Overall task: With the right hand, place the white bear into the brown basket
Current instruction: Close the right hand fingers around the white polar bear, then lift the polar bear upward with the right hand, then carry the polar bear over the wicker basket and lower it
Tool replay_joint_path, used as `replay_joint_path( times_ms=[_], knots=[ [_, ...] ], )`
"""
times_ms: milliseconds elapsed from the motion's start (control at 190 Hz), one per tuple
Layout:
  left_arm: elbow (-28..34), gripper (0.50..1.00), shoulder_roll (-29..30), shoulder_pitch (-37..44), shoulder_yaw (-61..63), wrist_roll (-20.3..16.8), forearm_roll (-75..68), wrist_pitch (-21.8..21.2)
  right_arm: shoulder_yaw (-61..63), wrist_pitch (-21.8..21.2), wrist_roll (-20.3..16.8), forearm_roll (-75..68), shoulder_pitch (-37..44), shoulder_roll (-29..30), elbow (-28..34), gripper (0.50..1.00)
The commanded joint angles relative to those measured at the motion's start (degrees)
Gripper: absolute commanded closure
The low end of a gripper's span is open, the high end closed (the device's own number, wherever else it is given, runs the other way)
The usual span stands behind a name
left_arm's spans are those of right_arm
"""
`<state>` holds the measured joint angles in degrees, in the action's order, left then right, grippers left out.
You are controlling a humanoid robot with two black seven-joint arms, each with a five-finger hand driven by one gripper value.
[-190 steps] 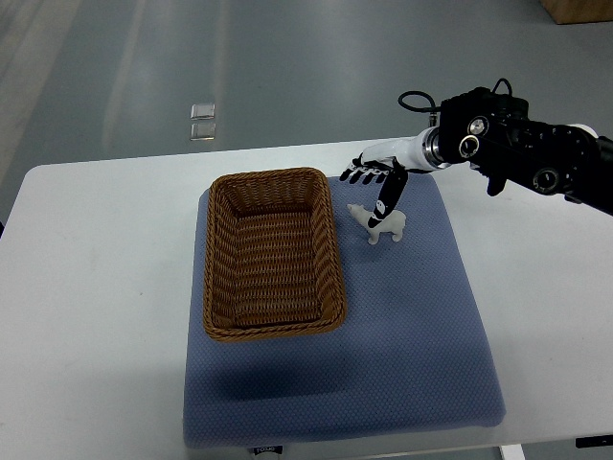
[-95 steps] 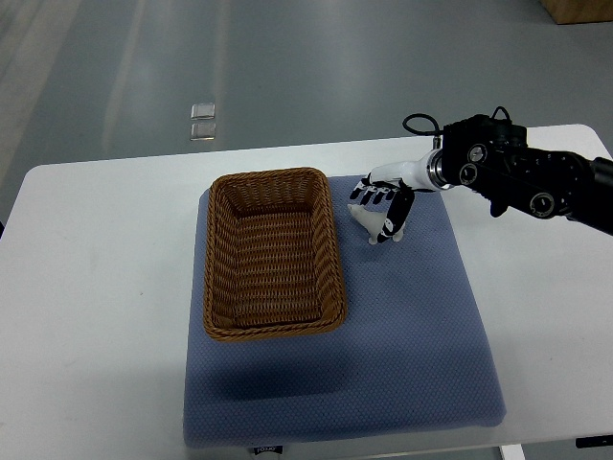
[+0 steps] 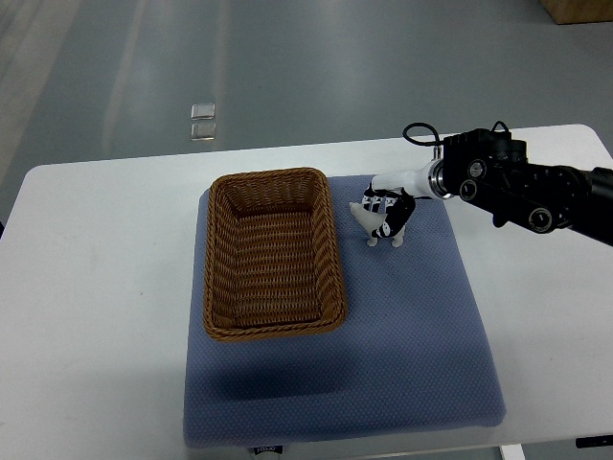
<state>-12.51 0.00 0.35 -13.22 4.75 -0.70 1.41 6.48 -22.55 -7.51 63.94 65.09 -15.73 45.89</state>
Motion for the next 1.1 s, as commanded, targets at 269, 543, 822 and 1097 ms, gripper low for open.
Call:
replay_joint_path(
  times_ms=[269, 543, 822, 1097],
  knots=[
    [-0.1, 0.500, 0.0, 0.0, 0.3, 0.1, 0.0, 0.0, 0.9, -4.5, 0.0, -1.9, 10.5, -10.8, 9.0, 0.989],
    [-0.3, 0.500, 0.0, -0.2, 0.4, 0.2, -0.2, 0.0, 0.8, -6.4, -0.1, -6.4, 16.8, -16.2, 15.8, 0.979],
    [-0.8, 0.500, 0.0, -0.4, 0.4, 0.2, -0.1, 0.0, 0.6, 5.0, 0.1, -11.6, 15.4, -3.2, 13.5, 0.969],
    [-0.8, 0.500, 0.0, -0.4, 0.4, 0.3, -0.1, 0.0, -2.0, 7.6, 0.0, -10.7, 10.9, 11.4, 4.9, 0.961]
  ],
)
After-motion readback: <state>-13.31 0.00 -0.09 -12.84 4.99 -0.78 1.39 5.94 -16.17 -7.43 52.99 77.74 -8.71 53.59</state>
